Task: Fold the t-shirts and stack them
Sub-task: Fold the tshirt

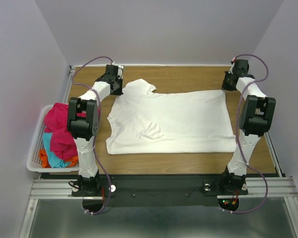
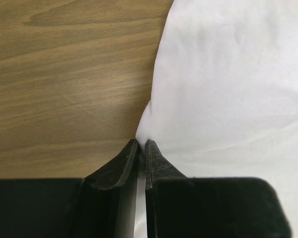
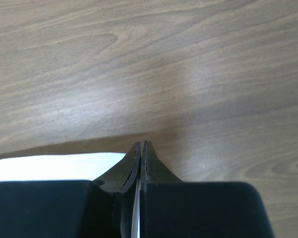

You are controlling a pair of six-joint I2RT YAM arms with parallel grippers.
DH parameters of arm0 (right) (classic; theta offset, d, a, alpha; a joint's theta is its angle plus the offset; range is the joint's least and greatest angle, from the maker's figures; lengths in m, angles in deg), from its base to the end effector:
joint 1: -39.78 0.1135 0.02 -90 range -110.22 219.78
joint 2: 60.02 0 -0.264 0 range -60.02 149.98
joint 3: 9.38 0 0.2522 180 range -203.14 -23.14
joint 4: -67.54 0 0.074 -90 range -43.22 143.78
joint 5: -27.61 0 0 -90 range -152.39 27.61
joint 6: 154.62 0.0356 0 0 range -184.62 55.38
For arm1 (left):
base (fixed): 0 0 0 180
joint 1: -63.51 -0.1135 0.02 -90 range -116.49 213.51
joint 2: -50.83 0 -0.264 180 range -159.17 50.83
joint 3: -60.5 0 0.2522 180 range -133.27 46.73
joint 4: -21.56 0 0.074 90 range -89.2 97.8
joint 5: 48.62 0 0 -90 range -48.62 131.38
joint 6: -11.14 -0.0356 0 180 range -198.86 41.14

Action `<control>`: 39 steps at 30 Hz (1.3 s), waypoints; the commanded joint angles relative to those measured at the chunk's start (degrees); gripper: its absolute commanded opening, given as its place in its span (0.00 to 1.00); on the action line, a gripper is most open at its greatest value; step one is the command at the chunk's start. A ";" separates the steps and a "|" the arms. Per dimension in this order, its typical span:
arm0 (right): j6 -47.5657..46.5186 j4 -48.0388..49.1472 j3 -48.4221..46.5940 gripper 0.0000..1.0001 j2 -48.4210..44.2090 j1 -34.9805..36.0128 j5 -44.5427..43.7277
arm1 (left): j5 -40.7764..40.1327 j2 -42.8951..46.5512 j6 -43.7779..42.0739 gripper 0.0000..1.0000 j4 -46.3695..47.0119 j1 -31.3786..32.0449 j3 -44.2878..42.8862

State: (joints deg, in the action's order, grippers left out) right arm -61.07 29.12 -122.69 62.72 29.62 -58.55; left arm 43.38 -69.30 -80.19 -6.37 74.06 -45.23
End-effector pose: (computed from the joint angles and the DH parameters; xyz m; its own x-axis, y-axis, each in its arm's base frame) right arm 0.4779 -0.0832 0.2130 -0.7202 0.1918 -0.6667 0.1767 0.9800 0.0911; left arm 0.4695 -0.0887 0.2053 -0.6570 0.1460 -0.7396 0.2237 0.9746 -0.0063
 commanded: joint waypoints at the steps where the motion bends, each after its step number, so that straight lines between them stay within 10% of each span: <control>1: 0.76 2.96 1.19 0.01 -4.87 -0.75 -1.29 | -1.56 6.75 0.00 0.00 1.61 -0.97 1.78; 39: 11.82 3.84 23.17 0.01 -23.60 -3.56 -9.90 | -9.56 22.40 7.83 0.00 -3.05 -1.14 19.98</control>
State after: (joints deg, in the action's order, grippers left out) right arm -51.87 30.38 -100.64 42.28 27.02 -65.72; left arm 36.54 -50.90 -72.95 -8.73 73.51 -26.63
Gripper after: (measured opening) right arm 0.023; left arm 0.188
